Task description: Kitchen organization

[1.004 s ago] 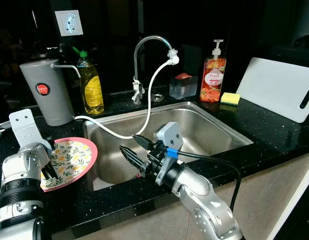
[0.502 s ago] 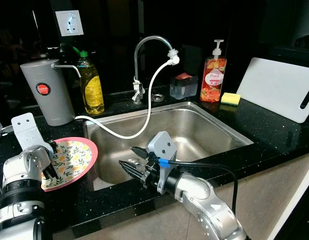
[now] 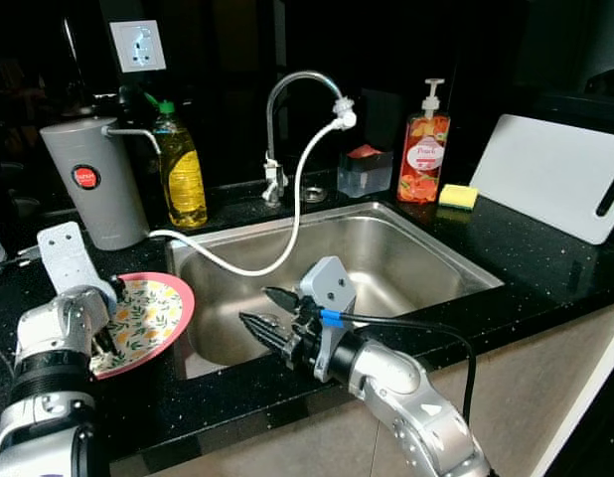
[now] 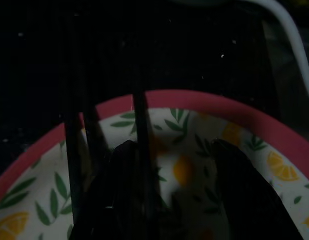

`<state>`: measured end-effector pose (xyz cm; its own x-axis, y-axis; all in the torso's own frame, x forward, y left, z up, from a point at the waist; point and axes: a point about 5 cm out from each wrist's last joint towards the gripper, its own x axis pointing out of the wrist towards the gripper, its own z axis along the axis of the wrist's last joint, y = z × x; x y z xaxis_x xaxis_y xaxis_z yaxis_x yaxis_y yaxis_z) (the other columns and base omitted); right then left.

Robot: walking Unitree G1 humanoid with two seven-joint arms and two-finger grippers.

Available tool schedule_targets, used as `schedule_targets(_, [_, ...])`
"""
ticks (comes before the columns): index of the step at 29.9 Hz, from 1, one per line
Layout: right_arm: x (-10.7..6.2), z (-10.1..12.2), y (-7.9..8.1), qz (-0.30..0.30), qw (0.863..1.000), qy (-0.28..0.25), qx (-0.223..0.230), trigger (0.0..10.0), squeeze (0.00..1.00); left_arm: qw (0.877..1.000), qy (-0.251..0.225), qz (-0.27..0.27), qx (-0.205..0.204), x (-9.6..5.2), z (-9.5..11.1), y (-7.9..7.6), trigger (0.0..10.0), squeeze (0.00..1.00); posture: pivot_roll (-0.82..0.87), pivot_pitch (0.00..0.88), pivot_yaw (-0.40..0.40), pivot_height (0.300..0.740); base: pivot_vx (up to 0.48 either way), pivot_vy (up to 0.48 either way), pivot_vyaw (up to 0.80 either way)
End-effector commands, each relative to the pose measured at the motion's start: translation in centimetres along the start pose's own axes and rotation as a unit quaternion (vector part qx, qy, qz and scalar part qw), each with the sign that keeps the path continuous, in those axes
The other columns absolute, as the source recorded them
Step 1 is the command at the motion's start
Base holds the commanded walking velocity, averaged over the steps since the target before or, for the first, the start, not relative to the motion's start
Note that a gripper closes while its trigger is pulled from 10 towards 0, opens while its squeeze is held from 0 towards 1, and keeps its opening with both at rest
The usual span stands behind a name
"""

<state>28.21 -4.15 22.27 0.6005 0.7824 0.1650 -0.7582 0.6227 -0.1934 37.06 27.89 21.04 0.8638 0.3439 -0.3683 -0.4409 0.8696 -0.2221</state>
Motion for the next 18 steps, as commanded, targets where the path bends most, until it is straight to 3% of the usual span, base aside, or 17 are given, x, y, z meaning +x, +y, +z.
schedule_targets(1, [0.0,0.1,0.3,0.003,1.000,-0.002,0.006,10.0,0.00,1.000,0.009,0.009,0.001,0.2,-0.2,0.1,10.0,0.00,-0.01,0.000,0.071,0.740,0.000,0.000,0.00])
schedule_targets(7, [-0.1,0.0,0.3,0.002,1.000,-0.001,0.008,10.0,0.00,1.000,0.023,0.019,-0.006,0.2,-0.8,0.4,10.0,0.00,-0.01,0.000,0.071,0.740,0.000,0.000,0.00])
schedule_targets(8, [-0.1,0.0,0.3,0.001,1.000,-0.001,0.009,10.0,0.00,0.999,0.027,0.021,-0.006,0.3,-0.9,0.5,9.8,0.00,-0.01,0.000,0.071,0.740,0.000,0.000,0.00])
schedule_targets(9, [-0.1,0.0,0.3,0.001,1.000,-0.001,0.010,10.0,0.00,0.999,0.030,0.023,-0.004,0.3,-1.1,0.6,8.9,0.00,-0.01,0.000,0.071,0.740,0.000,0.000,0.00])
schedule_targets(10, [-0.1,0.0,0.3,0.001,1.000,-0.001,0.010,10.0,0.00,0.999,0.030,0.023,-0.004,0.3,-1.1,0.6,8.9,0.00,-0.01,0.000,0.071,0.740,0.000,0.000,0.00])
schedule_targets(11, [-0.1,0.0,0.3,0.001,1.000,-0.002,0.010,10.0,0.00,0.999,0.033,0.025,-0.002,0.3,-1.2,0.6,3.4,0.00,-0.01,0.000,0.070,0.740,0.000,0.000,0.00])
schedule_targets(12, [-0.1,0.0,0.3,0.000,1.000,-0.002,0.011,10.0,0.00,0.999,0.035,0.027,0.000,0.4,-1.3,0.7,2.4,0.00,-0.01,0.000,0.070,0.740,0.000,0.000,0.00])
schedule_targets(13, [-0.1,0.0,0.3,0.000,1.000,-0.003,0.011,10.0,0.00,0.999,0.036,0.027,0.000,0.4,-1.3,0.7,0.0,0.00,-0.01,0.000,0.070,0.740,0.000,0.000,0.00])
schedule_targets(18, [0.0,0.0,0.2,-0.001,1.000,-0.003,0.010,10.0,0.00,0.999,0.034,0.027,0.017,0.4,-1.4,0.6,0.0,0.00,-0.01,0.000,0.067,0.740,0.000,0.000,0.00])
